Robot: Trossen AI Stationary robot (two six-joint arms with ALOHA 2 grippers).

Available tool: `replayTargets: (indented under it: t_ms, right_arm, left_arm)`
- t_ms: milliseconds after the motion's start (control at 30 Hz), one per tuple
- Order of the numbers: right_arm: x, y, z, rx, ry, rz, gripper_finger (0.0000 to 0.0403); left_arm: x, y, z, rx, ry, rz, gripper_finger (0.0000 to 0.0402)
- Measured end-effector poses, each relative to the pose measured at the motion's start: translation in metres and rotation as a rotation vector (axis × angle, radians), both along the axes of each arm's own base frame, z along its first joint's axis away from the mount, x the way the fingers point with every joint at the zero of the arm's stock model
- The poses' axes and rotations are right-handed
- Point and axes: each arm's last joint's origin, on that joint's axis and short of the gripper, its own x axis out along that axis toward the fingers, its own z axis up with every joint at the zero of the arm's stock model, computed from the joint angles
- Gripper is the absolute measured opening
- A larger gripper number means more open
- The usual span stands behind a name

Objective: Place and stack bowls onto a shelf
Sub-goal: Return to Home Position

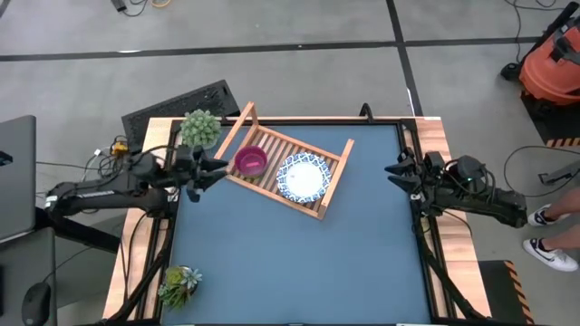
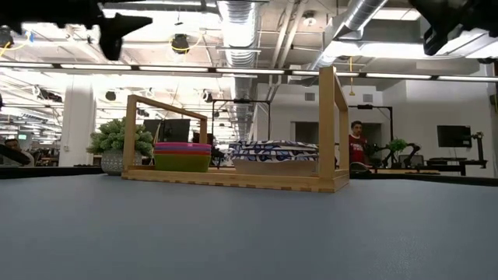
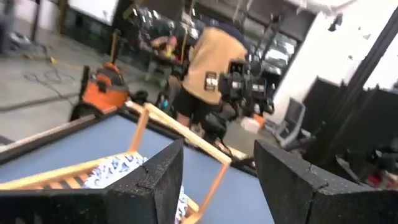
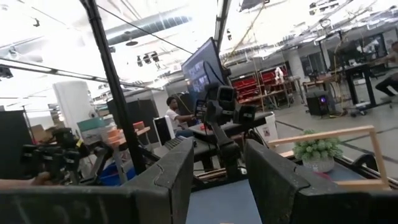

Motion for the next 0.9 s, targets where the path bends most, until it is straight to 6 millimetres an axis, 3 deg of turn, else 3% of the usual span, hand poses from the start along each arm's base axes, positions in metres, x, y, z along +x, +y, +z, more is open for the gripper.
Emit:
replayTargets:
  t_ms: [133, 333, 467, 900]
  right_arm:
    - [0.001, -0.001, -0.003, 0.011, 0.031, -0.005, 0.0171]
    - [0.002, -0.001, -0.008, 0.015, 0.088, -0.007, 0.0171]
    - [0.005, -0.001, -0.015, 0.012, 0.116, -0.009, 0.0171]
    - [0.02, -0.004, -0.051, 0.037, 0.176, 0.0, 0.0171]
  left_arm:
    - [-0.02, -0.001, -0.012, -0.03, -0.028, 0.085, 0.018]
    - [-0.035, -0.003, -0.031, -0.033, -0.077, 0.098, 0.018]
    - [-0.034, -0.003, -0.05, -0.045, -0.06, 0.094, 0.018]
    - [-0.021, -0.006, -0.083, -0.061, -0.01, 0.015, 0.018]
